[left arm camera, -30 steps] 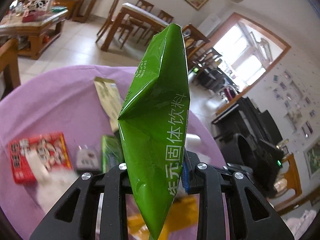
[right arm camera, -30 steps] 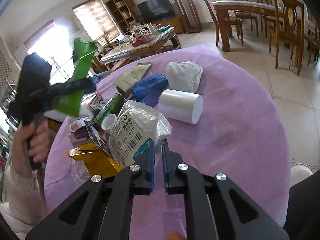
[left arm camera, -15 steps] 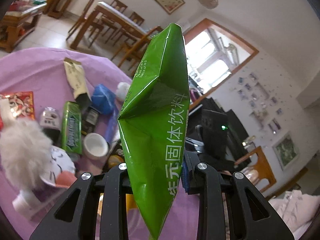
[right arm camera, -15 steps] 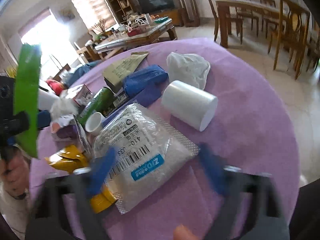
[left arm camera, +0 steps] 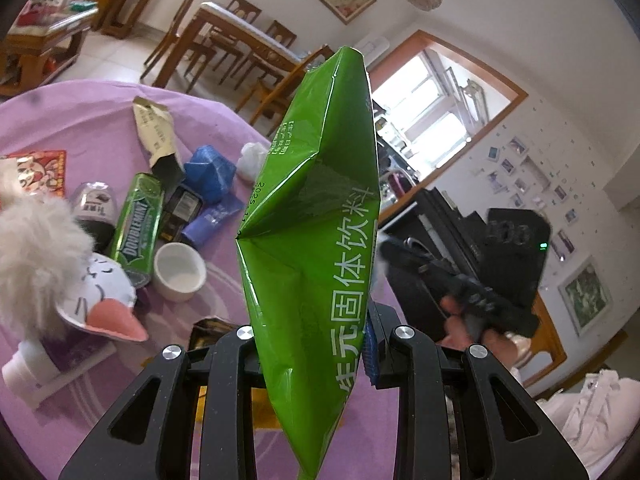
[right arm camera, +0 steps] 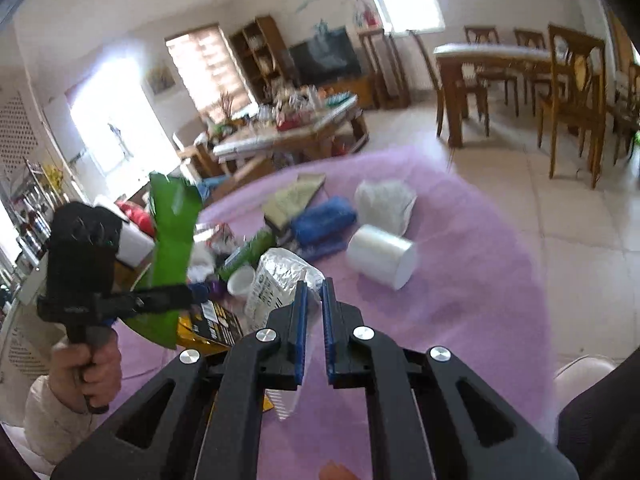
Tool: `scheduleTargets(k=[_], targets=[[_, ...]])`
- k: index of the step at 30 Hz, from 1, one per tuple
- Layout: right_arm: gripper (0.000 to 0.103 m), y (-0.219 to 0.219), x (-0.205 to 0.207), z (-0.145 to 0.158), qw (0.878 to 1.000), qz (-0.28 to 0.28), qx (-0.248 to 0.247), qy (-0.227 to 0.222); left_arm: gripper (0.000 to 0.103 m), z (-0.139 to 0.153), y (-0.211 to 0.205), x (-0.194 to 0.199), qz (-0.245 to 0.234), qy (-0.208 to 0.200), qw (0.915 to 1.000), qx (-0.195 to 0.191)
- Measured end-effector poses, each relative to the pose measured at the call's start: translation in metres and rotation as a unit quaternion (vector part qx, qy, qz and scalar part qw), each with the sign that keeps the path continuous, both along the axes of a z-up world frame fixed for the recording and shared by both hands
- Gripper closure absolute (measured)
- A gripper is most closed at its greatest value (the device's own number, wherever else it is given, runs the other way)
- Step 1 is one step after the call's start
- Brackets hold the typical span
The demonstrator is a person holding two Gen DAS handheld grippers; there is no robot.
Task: Collect trash
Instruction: 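Carry the green sachet and white packet with both tools over the bin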
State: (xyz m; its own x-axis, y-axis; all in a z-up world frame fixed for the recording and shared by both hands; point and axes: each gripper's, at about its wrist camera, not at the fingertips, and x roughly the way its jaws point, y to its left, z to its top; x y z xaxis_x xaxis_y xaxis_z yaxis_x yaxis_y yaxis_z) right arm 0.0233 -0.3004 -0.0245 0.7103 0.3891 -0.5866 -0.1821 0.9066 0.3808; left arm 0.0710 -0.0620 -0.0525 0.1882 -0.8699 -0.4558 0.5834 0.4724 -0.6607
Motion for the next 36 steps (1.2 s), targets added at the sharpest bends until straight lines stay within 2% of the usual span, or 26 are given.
scheduleTargets(k=[10,17,23,28,33,36], targets=[[0.096,-0.054,-0.040,0.035,0.995,-0.069,-0.038,-0.066,0.074,0.019,-0.040,-0.014,-0.018,-0.034,0.9993,0.003],[0.096,-0.120,-0.069,0.035,0.985,-0.149,-0.036,-0.080,0.074,0.025,-0.120,-0.027,-0.069,-0.047,0.9964,0.012],[0.096,-0.189,-0.104,0.032,0.964,-0.247,-0.035,-0.092,0.074,0.022,-0.211,-0.044,-0.131,-0.056,0.9897,0.015],[0.096,-0.238,-0.140,0.027,0.936,-0.334,-0.048,-0.101,0.074,0.013,-0.291,-0.061,-0.178,-0.053,0.9824,0.022],[0.095,-0.272,-0.165,0.014,0.912,-0.394,-0.070,-0.090,0.074,-0.002,-0.371,-0.085,-0.226,-0.053,0.9722,0.027],[0.095,-0.286,-0.172,0.004,0.905,-0.411,-0.071,-0.081,0.074,-0.009,-0.409,-0.098,-0.245,-0.060,0.9670,0.037]])
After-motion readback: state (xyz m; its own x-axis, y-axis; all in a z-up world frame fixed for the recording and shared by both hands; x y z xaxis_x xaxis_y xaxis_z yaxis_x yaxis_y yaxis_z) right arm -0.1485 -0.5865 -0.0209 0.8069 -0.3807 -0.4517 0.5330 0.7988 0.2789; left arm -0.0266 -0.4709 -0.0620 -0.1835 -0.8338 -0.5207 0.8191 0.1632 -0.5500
